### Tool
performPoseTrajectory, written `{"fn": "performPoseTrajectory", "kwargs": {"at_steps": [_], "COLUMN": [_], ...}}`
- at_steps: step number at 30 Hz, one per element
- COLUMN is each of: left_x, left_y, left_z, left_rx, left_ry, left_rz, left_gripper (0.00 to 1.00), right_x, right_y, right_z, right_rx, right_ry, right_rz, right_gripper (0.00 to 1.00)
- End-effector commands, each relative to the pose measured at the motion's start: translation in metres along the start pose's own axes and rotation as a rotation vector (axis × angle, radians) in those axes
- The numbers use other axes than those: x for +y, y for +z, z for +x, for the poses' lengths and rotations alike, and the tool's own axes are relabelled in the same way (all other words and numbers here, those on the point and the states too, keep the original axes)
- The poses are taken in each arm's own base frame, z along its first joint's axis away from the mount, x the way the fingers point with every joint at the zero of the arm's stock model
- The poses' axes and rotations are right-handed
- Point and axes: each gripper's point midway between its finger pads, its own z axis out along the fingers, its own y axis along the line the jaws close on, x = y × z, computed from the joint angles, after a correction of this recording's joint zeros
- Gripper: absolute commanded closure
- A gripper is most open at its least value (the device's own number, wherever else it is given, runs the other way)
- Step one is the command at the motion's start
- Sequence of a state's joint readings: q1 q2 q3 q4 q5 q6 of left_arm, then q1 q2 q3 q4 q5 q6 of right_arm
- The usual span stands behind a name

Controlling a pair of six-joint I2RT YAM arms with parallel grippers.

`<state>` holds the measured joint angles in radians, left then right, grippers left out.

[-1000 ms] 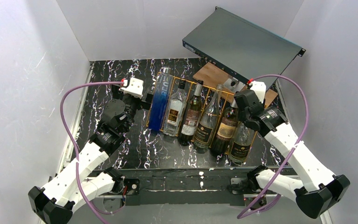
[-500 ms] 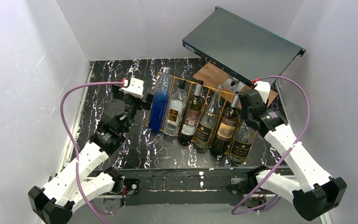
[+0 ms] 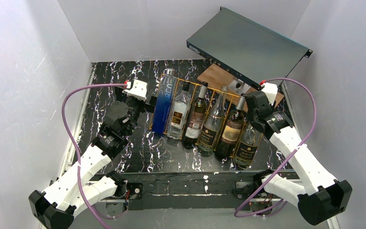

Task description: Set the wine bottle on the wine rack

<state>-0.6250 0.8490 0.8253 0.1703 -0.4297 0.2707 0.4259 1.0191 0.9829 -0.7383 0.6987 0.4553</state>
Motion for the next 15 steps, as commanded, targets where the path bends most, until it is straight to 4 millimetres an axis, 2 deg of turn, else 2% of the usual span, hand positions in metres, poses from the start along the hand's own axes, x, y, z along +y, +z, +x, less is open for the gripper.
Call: {"fn": "performPoseTrajectory", "kwargs": {"at_steps": [1,15], "left_x": [0.0023,0.0024], "left_y": [-0.0038,-0.0039], "left_z": [-0.0095,-0.0099], "left_rx": [-0.029,-0.030], "left_ry": [-0.023,-0.024], "left_rz": [-0.004,-0.003], "left_gripper": [0.02,0.02], "right_x": [-0.0019,-0.0028], "right_y": [0.0038,0.0085], "right_z": [-0.0068,-0.0068], "right_rx": [-0.030,-0.023], "right_ry": [0.003,-0.003], "right_rz": [0.009,0.009], "right_gripper": [0.71,0.46]}}
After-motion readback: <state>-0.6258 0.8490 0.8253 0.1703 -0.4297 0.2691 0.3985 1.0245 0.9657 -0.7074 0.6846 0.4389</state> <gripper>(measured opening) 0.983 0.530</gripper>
